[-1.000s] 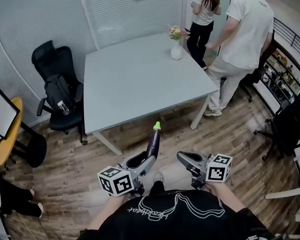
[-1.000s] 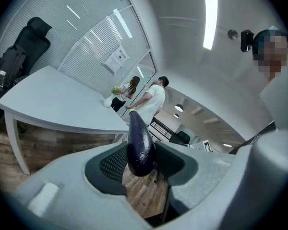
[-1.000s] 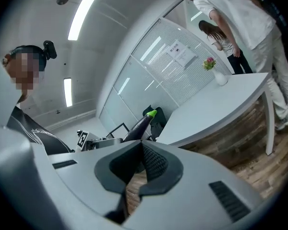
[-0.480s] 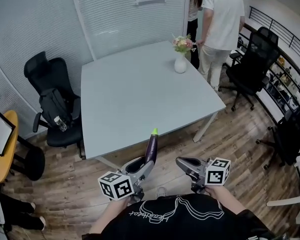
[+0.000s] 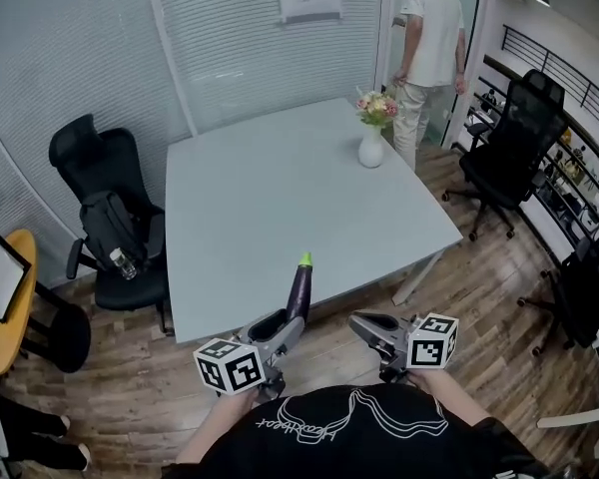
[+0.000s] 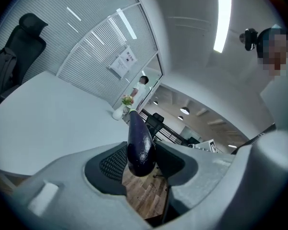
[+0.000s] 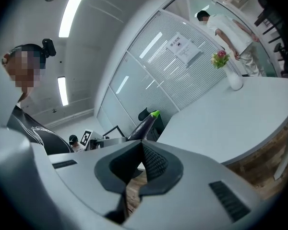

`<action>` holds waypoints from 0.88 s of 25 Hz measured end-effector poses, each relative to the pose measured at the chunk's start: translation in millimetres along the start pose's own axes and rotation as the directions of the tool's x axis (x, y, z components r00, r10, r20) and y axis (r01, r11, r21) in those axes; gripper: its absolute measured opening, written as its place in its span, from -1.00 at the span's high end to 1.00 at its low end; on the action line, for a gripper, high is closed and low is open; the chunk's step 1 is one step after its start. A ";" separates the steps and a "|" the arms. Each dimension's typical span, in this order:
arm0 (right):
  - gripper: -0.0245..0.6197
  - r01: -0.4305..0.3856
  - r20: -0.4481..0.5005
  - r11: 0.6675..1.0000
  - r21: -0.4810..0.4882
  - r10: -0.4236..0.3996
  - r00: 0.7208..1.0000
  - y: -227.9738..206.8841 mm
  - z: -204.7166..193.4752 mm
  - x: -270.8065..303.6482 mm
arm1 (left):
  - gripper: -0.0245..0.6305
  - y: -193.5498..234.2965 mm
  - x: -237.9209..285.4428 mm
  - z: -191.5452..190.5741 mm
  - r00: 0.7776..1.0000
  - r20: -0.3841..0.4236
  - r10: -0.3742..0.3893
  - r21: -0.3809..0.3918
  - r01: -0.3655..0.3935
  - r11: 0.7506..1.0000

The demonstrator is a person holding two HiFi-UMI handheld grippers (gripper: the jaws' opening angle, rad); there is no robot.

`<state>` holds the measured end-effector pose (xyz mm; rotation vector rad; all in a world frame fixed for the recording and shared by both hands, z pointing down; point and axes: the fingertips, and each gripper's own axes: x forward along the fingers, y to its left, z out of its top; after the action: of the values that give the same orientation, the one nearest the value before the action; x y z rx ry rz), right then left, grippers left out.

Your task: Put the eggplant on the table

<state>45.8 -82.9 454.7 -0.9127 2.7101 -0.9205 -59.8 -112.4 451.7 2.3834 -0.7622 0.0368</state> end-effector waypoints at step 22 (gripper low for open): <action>0.90 -0.061 -0.026 0.996 0.067 0.063 0.998 -76.2 44.3 49.1 | 0.35 68.0 48.9 34.9 0.991 0.002 0.130 -0.034 -0.130 0.991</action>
<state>58.2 -182.2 467.3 -0.8048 2.6968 -1.0109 -60.7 -200.8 471.8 2.2992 -0.9121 0.0724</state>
